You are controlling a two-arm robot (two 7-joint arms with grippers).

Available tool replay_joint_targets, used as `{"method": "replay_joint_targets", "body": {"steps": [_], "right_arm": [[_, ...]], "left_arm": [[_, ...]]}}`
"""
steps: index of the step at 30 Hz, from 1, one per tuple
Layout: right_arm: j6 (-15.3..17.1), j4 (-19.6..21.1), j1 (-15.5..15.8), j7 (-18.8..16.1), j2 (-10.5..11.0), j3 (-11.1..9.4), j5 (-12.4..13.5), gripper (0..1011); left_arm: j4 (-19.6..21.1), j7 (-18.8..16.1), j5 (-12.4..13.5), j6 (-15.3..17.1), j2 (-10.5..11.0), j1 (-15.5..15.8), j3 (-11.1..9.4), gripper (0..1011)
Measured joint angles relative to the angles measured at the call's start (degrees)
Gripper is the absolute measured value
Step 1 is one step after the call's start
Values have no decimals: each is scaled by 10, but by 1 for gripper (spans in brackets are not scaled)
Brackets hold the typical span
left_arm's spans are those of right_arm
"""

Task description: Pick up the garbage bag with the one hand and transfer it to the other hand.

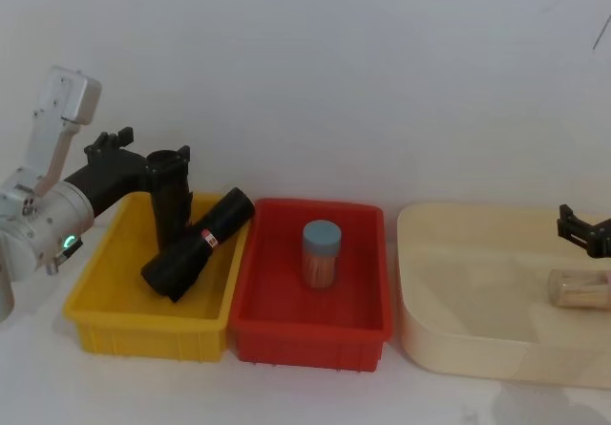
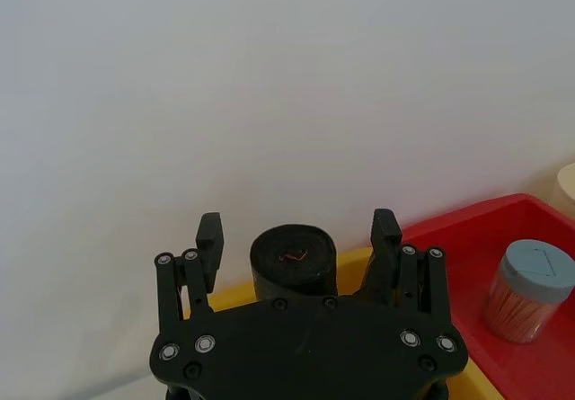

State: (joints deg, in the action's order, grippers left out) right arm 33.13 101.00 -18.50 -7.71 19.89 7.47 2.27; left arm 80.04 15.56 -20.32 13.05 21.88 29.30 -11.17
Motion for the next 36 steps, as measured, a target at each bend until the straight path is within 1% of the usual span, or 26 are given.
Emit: {"method": "replay_joint_targets", "body": {"steps": [10,17,20,27,28,29,36], "right_arm": [[0,0,0,0,0,0,0,1000],[0,0,0,0,0,0,0,1000],[0,0,0,0,0,0,0,1000],[0,0,0,0,0,0,0,1000],[0,0,0,0,0,0,0,1000],[0,0,0,0,0,0,0,1000],[0,0,0,0,0,0,0,1000]], "left_arm": [[-33,7,0,2,-6,17,3,1001],[-56,18,0,-3,-8,30,3,1001],[-69,29,-1,-9,-9,37,1,1001],[-107,68,-11,-31,-9,58,-7,1001],[-107,68,-11,-31,-9,58,-7,1001],[-117,79,-14,-37,-8,64,-10,1000],[-133,96,-18,-44,-5,72,-15,1000]]}}
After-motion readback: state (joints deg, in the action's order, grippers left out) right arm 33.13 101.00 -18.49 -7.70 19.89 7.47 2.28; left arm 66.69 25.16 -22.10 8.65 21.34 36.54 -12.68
